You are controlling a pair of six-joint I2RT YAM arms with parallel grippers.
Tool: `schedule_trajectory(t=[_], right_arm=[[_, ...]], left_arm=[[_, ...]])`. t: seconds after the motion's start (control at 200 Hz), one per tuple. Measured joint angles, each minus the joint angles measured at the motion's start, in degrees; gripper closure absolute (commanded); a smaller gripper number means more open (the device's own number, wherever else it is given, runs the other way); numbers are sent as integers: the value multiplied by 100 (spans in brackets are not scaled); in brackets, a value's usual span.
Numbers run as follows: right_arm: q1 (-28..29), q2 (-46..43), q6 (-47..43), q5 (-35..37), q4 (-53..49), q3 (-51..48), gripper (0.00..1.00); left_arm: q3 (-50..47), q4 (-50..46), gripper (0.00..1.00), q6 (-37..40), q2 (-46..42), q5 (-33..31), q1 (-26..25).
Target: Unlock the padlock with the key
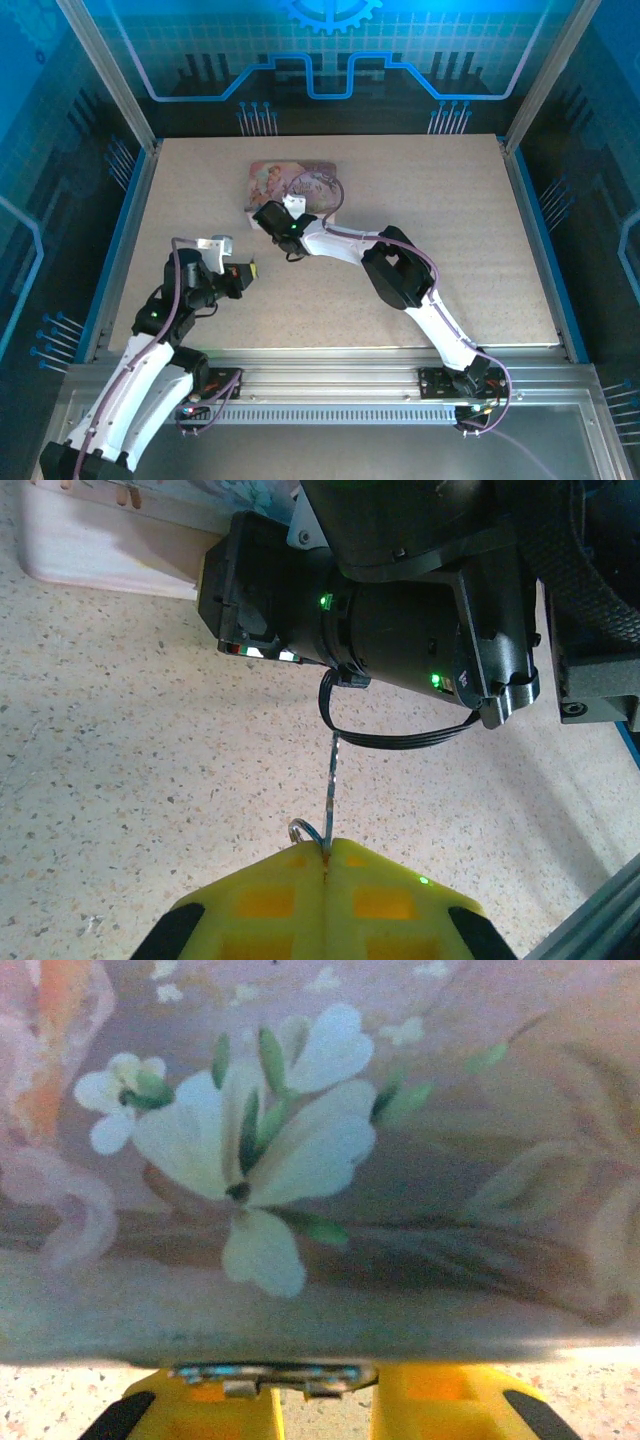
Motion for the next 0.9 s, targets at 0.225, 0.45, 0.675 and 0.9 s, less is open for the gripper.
schedule_trajectory(t=[0.225, 0.45, 0.675, 0.9], right_arm=[[-155, -481, -522, -435, 13, -614, 93], [-463, -964, -927, -1475, -118, -986, 95], [-734, -1226, -1189, -2651, -293, -988, 96], [-848, -1311, -1346, -3633, -540, -986, 97]], left_arm=[[-4, 376, 100, 4, 529, 533, 4], [-4, 728, 100, 59, 1228, 796, -131], [-127, 1790, 100, 205, 1777, 863, -321], [-442, 2833, 100, 205, 2197, 914, -439]])
